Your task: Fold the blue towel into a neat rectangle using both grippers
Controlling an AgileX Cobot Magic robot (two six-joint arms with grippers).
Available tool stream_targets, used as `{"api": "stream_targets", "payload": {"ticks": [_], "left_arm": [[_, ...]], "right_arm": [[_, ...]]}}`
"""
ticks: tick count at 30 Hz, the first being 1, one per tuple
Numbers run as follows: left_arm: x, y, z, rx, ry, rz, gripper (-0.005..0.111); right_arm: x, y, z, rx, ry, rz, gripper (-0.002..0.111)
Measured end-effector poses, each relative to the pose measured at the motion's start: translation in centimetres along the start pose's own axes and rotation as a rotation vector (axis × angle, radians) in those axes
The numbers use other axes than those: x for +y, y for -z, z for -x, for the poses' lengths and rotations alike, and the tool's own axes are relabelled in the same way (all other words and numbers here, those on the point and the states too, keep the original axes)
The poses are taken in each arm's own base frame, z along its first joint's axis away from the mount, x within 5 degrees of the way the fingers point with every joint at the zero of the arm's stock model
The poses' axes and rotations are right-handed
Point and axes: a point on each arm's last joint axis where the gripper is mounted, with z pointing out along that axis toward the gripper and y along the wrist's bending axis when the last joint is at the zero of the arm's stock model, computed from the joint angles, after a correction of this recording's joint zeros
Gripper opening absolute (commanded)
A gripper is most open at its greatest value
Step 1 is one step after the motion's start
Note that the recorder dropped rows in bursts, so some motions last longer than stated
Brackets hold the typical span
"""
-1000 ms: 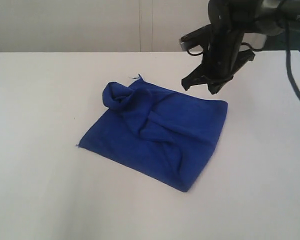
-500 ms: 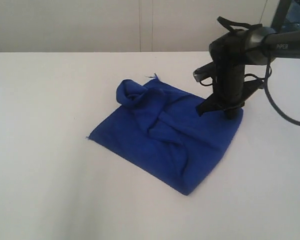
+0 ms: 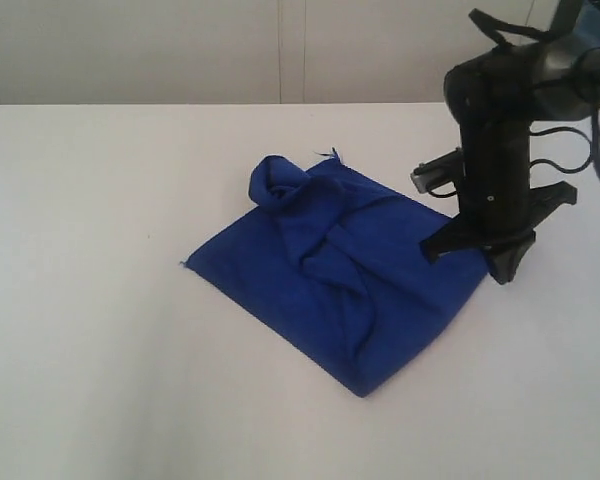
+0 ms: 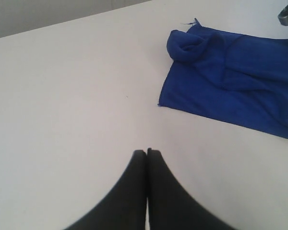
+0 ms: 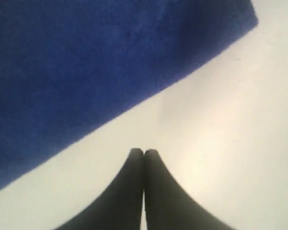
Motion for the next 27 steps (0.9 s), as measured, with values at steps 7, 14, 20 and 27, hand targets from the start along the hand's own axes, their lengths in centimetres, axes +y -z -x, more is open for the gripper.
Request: {"api": "stream_targets", "payload": {"ticks": [7,14,20,27], "left_arm": [[0.0,0.0,0.0,0.0,0.0,0.0,0.0],[0.0,0.0,0.0,0.0,0.0,0.0,0.0],[0.0,0.0,0.0,0.0,0.0,0.0,0.0],[0.0,0.0,0.0,0.0,0.0,0.0,0.0]], "right_arm": [[-1.1,6.1,-0.6,-0.341,-0.035,0.017,0.0],[-1.2,5.3,1.4,-0.469,-0.019,-0.022,0.0],[-1.6,1.6,3.5,-0.477,-0.079,0.007,0.0],[-4.1,0.2,3.4,-0.465,-0.191,0.161,0.0]]}}
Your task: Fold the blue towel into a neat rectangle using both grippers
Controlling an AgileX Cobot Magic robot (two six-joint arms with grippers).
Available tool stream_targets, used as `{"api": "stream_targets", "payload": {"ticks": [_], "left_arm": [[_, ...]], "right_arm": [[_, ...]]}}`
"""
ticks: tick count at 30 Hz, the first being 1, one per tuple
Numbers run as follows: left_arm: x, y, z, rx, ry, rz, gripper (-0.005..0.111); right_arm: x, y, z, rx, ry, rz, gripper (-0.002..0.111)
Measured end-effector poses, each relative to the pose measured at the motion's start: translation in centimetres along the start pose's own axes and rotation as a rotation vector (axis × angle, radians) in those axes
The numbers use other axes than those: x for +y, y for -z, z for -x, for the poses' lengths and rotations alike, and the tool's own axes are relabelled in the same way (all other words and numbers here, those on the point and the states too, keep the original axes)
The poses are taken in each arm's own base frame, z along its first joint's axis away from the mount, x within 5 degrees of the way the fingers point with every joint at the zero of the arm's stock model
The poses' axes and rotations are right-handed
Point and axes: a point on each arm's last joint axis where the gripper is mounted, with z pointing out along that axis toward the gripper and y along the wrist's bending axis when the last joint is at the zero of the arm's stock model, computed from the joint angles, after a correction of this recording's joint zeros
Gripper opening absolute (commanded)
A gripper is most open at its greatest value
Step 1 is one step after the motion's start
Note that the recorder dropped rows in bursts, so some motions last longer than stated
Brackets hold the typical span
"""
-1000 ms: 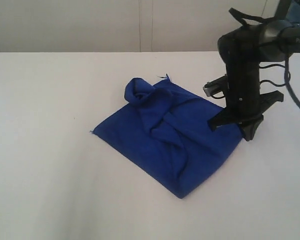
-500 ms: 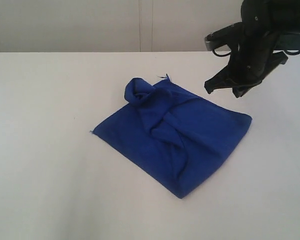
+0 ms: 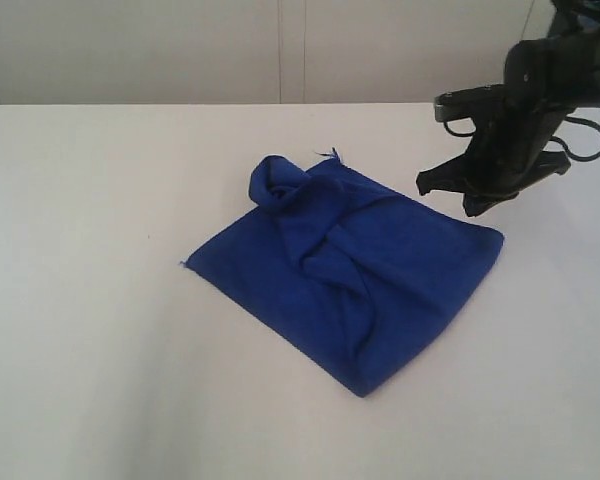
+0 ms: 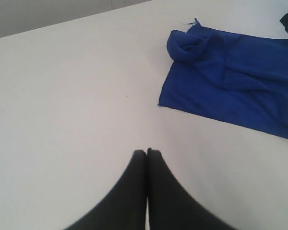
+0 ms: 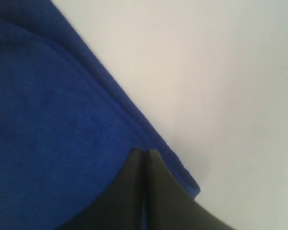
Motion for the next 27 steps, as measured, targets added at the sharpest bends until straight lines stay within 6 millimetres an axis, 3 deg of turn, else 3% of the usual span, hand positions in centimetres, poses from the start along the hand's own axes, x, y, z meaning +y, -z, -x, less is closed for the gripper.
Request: {"api": "stream_targets", "payload": {"ticks": [5,13,18,27], "left_arm": [[0.0,0.0,0.0,0.0,0.0,0.0,0.0],[0.0,0.0,0.0,0.0,0.0,0.0,0.0],[0.0,0.0,0.0,0.0,0.0,0.0,0.0],[0.0,0.0,0.0,0.0,0.0,0.0,0.0]], "right_arm": [[-0.6,-0.1,-0.1,0.005,-0.003,0.021,0.0],[-0.9,-3.4,-2.6,0.119,0.056,-0.023,0.0],[-1.1,-3.2,-3.0,0.135,0.036,-0.049,0.0],[-1.2,-2.5,-5.8,0.236,0.003,-0.071,0.0]]}}
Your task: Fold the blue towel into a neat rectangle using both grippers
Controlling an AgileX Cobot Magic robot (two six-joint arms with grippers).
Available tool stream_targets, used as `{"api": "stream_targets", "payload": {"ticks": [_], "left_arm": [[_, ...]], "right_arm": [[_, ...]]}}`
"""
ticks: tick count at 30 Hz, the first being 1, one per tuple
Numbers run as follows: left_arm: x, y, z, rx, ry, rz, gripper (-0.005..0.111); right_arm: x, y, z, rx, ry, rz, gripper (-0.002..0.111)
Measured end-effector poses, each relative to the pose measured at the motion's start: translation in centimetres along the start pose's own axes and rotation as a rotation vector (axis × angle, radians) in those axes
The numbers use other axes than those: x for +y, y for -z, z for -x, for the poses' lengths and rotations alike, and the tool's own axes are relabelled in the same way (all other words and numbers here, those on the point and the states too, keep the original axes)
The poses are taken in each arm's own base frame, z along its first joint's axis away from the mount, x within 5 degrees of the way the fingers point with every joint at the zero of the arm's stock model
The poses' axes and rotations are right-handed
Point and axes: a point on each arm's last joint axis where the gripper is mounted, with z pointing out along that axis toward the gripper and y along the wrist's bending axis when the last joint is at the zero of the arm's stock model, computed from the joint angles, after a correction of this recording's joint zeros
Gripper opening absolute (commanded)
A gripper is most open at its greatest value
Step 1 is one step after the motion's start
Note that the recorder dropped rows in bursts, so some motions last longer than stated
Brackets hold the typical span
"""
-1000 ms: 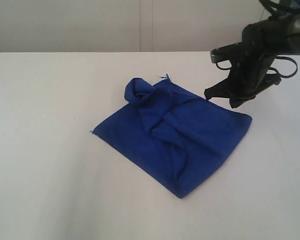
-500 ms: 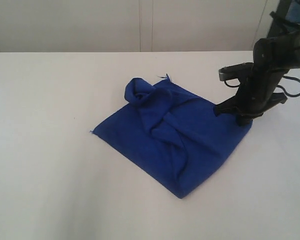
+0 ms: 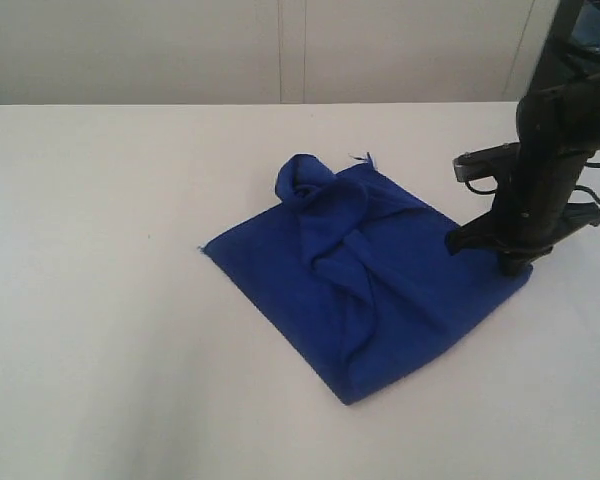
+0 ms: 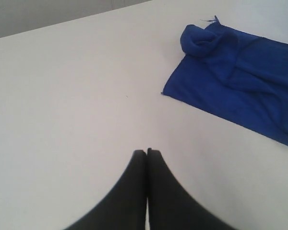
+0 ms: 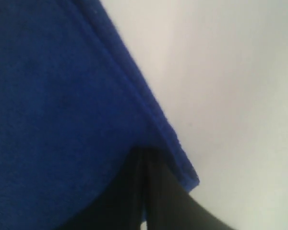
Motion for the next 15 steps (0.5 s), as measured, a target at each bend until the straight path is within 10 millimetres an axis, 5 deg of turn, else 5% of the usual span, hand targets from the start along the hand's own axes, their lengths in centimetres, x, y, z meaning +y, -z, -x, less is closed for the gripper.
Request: {"api": "stream_targets", "payload": {"ticks": [15], "left_arm": [[0.0,0.0,0.0,0.0,0.0,0.0,0.0]], "right_arm": [[0.4,1.0,-8.7,0.088,-0.041,0.027,0.0]]}}
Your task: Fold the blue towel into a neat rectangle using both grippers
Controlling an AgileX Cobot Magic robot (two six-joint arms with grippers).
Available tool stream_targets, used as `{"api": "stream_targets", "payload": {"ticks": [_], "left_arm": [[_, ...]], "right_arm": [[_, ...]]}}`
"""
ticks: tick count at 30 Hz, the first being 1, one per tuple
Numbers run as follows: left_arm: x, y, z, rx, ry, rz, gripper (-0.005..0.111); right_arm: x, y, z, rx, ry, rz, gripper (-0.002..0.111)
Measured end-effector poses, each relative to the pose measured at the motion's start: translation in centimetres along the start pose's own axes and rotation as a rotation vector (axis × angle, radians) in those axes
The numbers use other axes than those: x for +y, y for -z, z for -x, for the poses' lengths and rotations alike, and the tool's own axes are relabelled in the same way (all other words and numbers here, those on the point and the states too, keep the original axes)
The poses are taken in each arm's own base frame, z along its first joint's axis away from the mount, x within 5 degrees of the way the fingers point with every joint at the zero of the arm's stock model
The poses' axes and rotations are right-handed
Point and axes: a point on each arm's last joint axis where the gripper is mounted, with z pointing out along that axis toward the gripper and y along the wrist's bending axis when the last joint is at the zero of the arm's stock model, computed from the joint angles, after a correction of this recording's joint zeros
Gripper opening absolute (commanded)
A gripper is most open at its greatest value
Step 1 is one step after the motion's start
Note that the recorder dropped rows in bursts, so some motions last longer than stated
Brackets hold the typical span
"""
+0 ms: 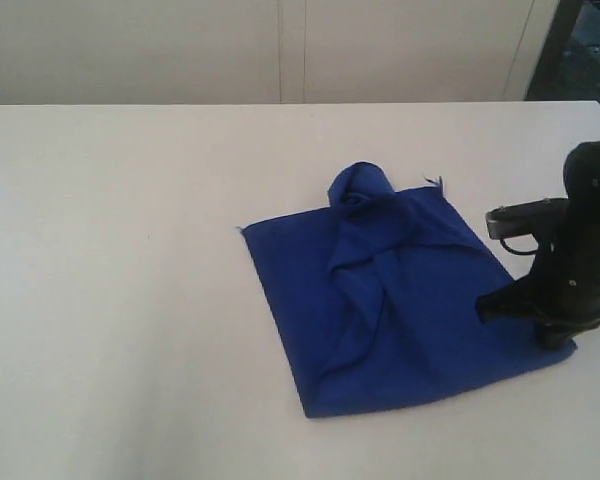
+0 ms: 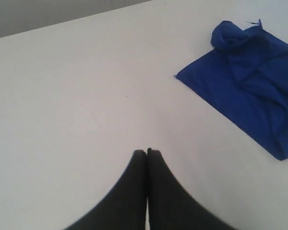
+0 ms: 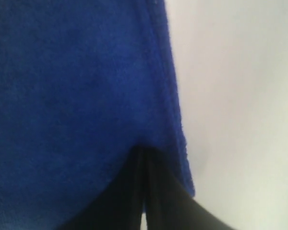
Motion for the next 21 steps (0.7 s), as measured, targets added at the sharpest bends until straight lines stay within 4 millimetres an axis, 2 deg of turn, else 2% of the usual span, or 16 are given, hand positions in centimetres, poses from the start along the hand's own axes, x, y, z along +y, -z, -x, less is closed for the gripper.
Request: {"api": "stream_targets", "payload": {"ticks": [4,8,11,12,13,17,20,21], "left_arm": [[0.0,0.0,0.0,0.0,0.0,0.0,0.0],[0.0,0.0,0.0,0.0,0.0,0.0,0.0],[0.0,0.0,0.0,0.0,0.0,0.0,0.0],[0.0,0.0,0.0,0.0,0.0,0.0,0.0],[0.0,0.0,0.0,0.0,0.0,0.0,0.0],[0.0,0.0,0.0,0.0,0.0,0.0,0.0],[0.0,0.0,0.0,0.0,0.0,0.0,0.0],[0.0,0.0,0.0,0.0,0.0,0.0,0.0]], "right_arm": [[0.1,0.1,-2.4,0.005,-0.026,0.014,0.0],[0.2,0.3,-4.1,0.004,-0.052,0.036,0.0],[0.3,1.3,-5.0,-0.003,-0.076,0.054,0.0],[0.3,1.9,-4.9,-0.026,-0.081,0.058,0.0],[0.2,3.5,-4.4,-0.106,-0.091,0.069,0.0],[0.6,7.9,-2.4,-0.299,-0.109,0.117,0.0],[3.4,10.0,-0.1,-0.384,-0.02,0.148,0.0],[4.5,10.1,0.8,-0.391,0.009,0.158,0.0]]}}
